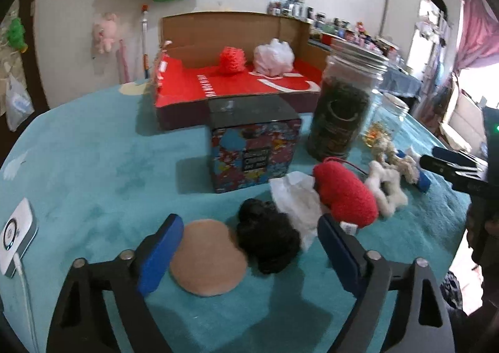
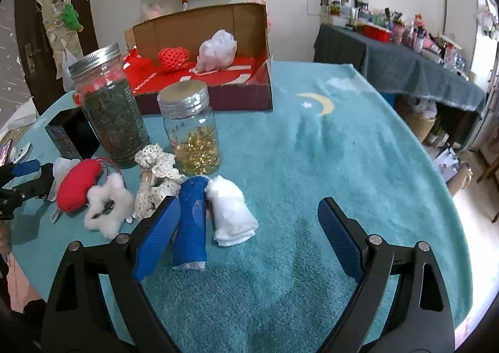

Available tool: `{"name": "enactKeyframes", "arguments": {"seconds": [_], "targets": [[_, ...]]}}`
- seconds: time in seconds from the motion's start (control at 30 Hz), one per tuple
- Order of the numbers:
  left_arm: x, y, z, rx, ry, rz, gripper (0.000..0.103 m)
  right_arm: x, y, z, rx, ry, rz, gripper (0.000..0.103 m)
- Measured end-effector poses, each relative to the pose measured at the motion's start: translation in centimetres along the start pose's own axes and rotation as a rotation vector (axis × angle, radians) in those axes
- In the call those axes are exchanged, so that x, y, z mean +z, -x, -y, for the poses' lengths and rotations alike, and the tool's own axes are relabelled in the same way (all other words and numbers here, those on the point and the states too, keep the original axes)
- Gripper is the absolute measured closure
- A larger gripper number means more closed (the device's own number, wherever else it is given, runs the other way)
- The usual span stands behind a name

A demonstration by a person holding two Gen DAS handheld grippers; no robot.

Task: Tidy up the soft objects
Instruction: 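Grasp the black pom-pom with the left tool while the right tool grasps the white cloth roll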

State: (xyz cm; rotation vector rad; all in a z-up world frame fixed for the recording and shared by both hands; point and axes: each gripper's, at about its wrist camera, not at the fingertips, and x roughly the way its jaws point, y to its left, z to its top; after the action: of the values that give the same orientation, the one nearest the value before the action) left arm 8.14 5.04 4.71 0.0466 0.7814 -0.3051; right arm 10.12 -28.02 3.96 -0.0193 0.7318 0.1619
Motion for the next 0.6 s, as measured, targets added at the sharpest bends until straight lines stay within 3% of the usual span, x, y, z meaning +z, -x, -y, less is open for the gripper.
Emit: {"name": "enactKeyframes", "arguments": {"seconds": [0.1,0.17,0.23,0.3,0.33,0.6], "targets": [[0.2,-0.6,0.5,-0.003,-0.037,-0.021,0.033,0.0,-0.3,0.3,0.027,-0.011,-0.013,0.023],[0.1,-0.9,0.7,0.014,-0.057,-0.031,0.044,0.0,-0.7,0.5,0.047,-0.015,-0.035,0.039],[0.1,-1.0,0.7,-0.001,-0.060,-0.028,0.060,0.1,-1.4,0.9,0.092,-0.037,-0.068,0.071],[0.0,-0.9,0.8,-0.026,-0.060,-0.034,0.070,0.1,-2.0,1.0,0.130,-0.048,-0.104,0.073],[-0.1,-0.8,0.9,-0.016,-0.067,-0.029,0.071,0.1,-1.8,0.8,0.135,-0.039,-0.092,0.086],[0.7,1.4,1.7,0.004,-0.059,0.047,0.073,0.7,2.5,-1.2,0.098,0.020,0.077,0.086]]}}
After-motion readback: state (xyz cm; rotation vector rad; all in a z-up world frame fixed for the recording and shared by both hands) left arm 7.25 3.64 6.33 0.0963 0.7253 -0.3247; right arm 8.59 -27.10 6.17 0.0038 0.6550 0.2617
